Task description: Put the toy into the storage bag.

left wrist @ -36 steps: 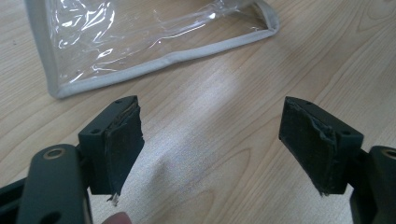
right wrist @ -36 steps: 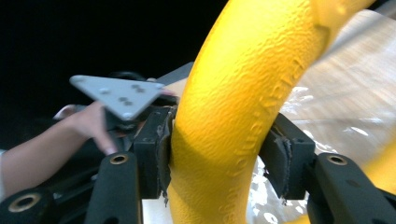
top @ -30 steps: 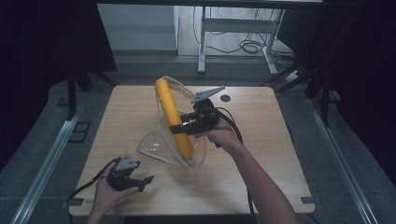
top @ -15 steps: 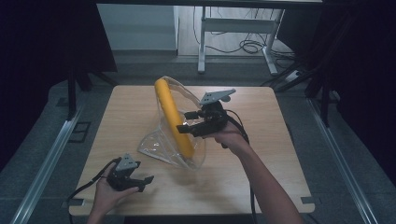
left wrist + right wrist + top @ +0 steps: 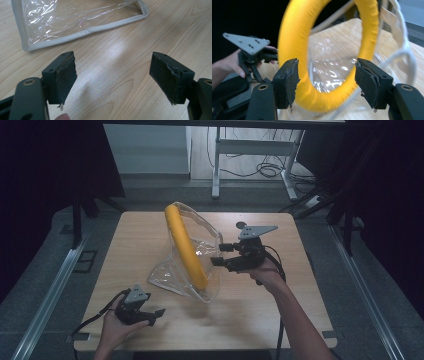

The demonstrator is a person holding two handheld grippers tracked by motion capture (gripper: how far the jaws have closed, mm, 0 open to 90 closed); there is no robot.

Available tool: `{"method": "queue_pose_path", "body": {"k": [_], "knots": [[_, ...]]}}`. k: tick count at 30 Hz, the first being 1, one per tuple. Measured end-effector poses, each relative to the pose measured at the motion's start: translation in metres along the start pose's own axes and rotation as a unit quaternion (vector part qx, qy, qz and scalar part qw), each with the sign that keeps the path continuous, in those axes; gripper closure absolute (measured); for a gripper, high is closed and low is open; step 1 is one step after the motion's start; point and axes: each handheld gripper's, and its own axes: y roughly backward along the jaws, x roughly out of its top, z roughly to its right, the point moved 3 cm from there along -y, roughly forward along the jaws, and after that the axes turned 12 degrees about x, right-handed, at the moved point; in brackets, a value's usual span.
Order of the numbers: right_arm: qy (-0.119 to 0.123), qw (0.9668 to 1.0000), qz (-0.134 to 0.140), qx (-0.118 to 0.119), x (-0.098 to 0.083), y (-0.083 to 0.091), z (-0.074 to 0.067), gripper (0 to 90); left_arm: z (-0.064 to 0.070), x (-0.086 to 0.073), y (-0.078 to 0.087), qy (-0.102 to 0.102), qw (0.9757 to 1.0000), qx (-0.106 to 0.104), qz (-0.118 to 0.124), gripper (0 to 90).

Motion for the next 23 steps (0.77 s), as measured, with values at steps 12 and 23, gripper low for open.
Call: {"method": "queue_pose_path", "body": {"k": [12, 23], "knots": [[-0.023, 0.9993, -0.006, -0.029, -0.033, 0.019, 0.014, 35.7, 0.002, 0.000, -0.002, -0.001, 1.0000, -0.001, -0.002, 21.4], [-0.022, 0.9993, -0.009, -0.030, -0.035, 0.017, 0.013, 35.2, 0.001, 0.000, -0.001, -0.002, 1.0000, -0.001, -0.002, 21.3]]}}
